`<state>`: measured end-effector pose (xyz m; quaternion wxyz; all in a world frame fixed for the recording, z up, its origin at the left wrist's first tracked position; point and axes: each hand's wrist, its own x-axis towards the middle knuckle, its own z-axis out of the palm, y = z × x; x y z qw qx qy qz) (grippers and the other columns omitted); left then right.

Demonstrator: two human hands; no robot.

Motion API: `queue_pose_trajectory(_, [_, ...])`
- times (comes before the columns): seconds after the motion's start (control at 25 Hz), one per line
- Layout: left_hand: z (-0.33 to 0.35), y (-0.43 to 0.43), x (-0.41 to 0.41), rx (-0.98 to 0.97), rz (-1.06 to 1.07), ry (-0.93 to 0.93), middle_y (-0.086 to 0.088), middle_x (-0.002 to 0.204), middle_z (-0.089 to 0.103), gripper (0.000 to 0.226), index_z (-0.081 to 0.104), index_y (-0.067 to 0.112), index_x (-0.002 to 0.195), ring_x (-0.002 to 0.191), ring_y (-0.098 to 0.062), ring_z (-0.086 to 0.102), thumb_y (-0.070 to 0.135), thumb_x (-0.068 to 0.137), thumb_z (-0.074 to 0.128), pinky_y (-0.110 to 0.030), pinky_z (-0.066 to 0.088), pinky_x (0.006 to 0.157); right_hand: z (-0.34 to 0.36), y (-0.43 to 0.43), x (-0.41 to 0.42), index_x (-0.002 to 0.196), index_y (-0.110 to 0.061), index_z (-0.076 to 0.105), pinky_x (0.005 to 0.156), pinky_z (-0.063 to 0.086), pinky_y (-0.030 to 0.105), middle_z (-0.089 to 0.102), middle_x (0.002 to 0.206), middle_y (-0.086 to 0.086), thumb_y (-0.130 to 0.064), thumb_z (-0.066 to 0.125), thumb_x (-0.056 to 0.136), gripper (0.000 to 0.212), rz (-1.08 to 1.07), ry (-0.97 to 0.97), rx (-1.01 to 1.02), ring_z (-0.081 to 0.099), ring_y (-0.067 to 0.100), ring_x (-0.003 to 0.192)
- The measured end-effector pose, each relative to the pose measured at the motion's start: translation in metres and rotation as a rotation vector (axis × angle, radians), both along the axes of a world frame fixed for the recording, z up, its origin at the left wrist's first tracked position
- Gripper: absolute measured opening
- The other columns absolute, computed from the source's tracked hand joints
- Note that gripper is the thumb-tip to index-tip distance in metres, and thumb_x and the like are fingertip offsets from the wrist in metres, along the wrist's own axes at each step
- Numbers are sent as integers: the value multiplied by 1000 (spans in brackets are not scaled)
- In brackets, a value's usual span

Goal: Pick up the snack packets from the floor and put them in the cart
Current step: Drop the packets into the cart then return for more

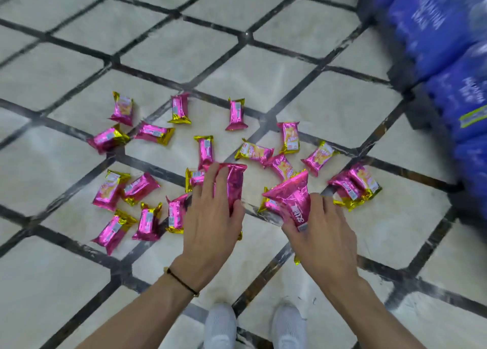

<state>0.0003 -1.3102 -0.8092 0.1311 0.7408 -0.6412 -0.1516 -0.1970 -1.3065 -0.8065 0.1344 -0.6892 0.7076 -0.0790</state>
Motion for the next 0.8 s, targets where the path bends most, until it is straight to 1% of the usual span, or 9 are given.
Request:
queue_pose_trajectory(0.12, [131,-16,1,-88,-66,-18,1,158,35,67,38,16,150,120,-30,52,31,90,64,-42,57,83,116,-15,14,108,-15,53,61,48,36,56,96,4,-46,70,79,46,-79,-60,-21,58,30,89])
queue_pose_trajectory(0.24, [247,-26,10,-131,-51,-29,4,156,40,71,39,19,148,112,-26,56,32,86,70,-38,59,67,226,-29,23,114,-13,54,66,52,39,58,100,5,-48,70,78,54,-130,-105,-82,59,30,91])
queue_pose_trajectory(0.28, [288,-29,13,-126,-38,-40,5,155,41,72,40,19,148,112,-25,56,33,85,71,-35,57,65,266,-34,24,116,-13,54,66,51,38,58,102,4,-50,69,78,55,-154,-114,-95,59,29,93])
queue_pose_trajectory(0.32, [321,-31,17,-127,-36,-35,6,155,40,72,39,21,149,116,-24,55,35,86,70,-34,56,69,299,-38,25,114,-15,54,63,48,36,57,100,3,-52,69,78,54,-172,-132,-136,59,28,92])
queue_pose_trajectory(0.4, [386,-35,23,-158,-21,-5,9,159,33,69,35,24,153,131,-22,46,38,90,62,-35,53,86,371,-47,25,105,-18,53,60,41,34,55,95,1,-54,69,79,48,-207,-175,-237,58,27,89])
queue_pose_trajectory(0.44, [421,-37,27,-173,-7,9,8,160,31,68,33,24,153,136,-21,42,38,92,59,-36,51,92,408,-50,27,103,-17,53,61,41,34,54,93,1,-53,69,80,45,-226,-195,-260,58,29,88])
queue_pose_trajectory(0.48, [456,-38,30,-187,2,10,7,160,31,67,32,24,153,137,-21,41,38,92,57,-37,51,94,444,-51,29,101,-16,53,63,41,36,54,92,3,-52,69,81,44,-235,-199,-286,58,30,87])
queue_pose_trajectory(0.64, [574,-32,38,-256,5,27,4,157,33,64,33,22,150,128,-22,45,34,92,57,-41,51,92,559,-46,44,101,-13,52,62,42,38,56,92,6,-51,66,84,44,-216,-179,-397,57,33,86])
queue_pose_trajectory(0.8, [648,-19,45,-352,7,10,3,156,34,66,32,22,150,118,-24,48,34,90,57,-39,51,85,644,-36,56,103,-11,52,61,35,37,56,95,8,-49,66,85,44,-249,-160,-501,56,34,88])
